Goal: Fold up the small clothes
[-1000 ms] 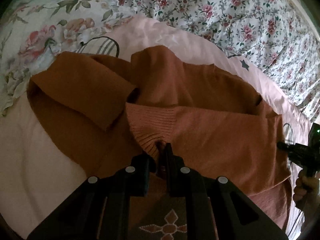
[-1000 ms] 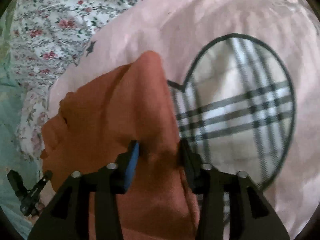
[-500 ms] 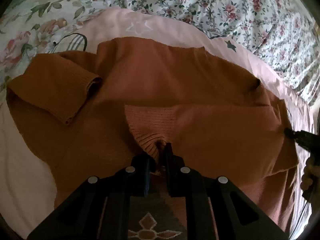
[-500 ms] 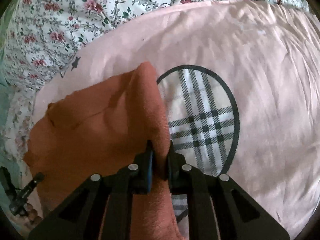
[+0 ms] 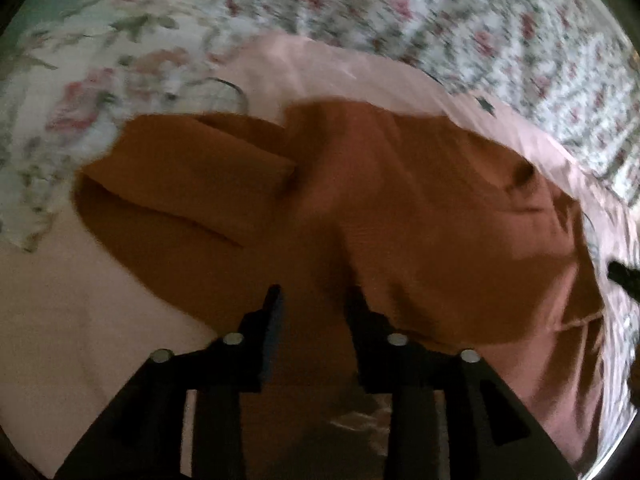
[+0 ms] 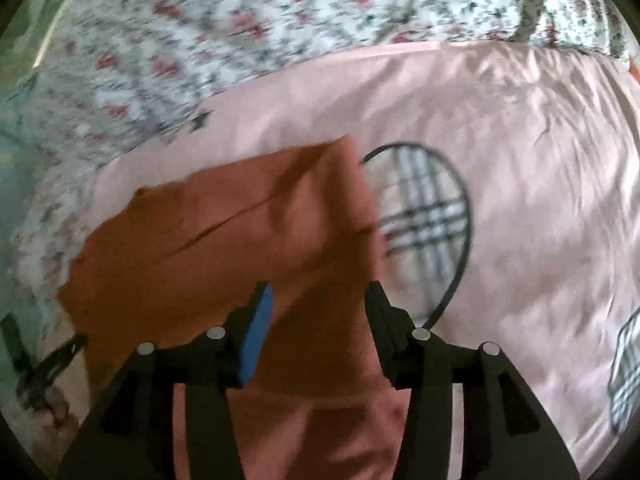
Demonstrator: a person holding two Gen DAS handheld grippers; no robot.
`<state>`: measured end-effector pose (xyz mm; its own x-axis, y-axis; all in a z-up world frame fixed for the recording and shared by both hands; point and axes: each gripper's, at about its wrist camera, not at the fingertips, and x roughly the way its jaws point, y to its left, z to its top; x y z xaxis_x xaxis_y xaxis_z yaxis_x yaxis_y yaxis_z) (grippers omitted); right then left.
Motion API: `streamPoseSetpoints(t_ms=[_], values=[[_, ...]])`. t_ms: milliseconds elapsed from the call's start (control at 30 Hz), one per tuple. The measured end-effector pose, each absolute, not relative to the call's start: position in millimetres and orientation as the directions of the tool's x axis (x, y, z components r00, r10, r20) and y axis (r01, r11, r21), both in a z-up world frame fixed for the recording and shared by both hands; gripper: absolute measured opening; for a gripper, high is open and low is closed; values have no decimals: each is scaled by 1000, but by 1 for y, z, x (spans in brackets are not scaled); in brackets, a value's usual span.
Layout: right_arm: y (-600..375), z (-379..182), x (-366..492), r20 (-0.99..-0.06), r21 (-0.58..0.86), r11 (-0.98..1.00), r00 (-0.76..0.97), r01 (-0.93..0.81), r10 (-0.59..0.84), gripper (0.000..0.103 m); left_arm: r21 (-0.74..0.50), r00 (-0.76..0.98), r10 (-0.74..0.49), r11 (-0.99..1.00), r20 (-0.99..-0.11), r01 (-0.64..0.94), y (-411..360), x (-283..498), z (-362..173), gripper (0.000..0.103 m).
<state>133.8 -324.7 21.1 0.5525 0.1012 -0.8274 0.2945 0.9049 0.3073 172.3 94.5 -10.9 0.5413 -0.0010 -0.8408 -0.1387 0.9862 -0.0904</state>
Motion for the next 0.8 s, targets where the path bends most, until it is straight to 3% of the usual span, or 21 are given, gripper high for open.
streamPoseSetpoints(t_ms=[33, 133, 233, 367, 400, 433, 467, 533, 600, 800], values=[[-315, 19, 130, -826, 340, 898, 545, 278, 143, 49, -82, 552, 17, 985, -834, -155, 102, 177, -7, 55], [-292, 11, 125, -825, 397, 883, 519, 251, 224, 49, -53, 548, 57, 982, -834, -182, 117, 198, -4, 69], [-268, 4, 126, -824, 421, 880, 499, 220, 269, 49, -35, 526, 67, 983, -848, -183, 124, 226, -14, 73], [-251, 2, 126, -826, 435, 880, 473, 189, 307, 49, 27, 486, 133, 975, -864, -219, 136, 260, -34, 72], [-249, 2, 125, -827, 436, 881, 468, 183, 312, 49, 30, 471, 136, 974, -872, -225, 140, 265, -39, 66], [-248, 2, 125, -828, 435, 882, 465, 182, 313, 49, 37, 449, 140, 972, -882, -231, 145, 271, -46, 50], [-248, 2, 124, -829, 434, 881, 465, 186, 310, 49, 49, 428, 151, 970, -891, -240, 150, 275, -53, 43], [-250, 2, 123, -830, 435, 878, 466, 198, 306, 49, 43, 445, 153, 968, -882, -248, 157, 275, -53, 16], [-255, 3, 121, -831, 433, 876, 471, 214, 296, 49, 1, 468, 125, 967, -875, -256, 164, 269, -44, 9], [-265, 1, 120, -835, 418, 873, 484, 251, 261, 49, -74, 570, 80, 967, -818, -243, 158, 233, -2, 8]])
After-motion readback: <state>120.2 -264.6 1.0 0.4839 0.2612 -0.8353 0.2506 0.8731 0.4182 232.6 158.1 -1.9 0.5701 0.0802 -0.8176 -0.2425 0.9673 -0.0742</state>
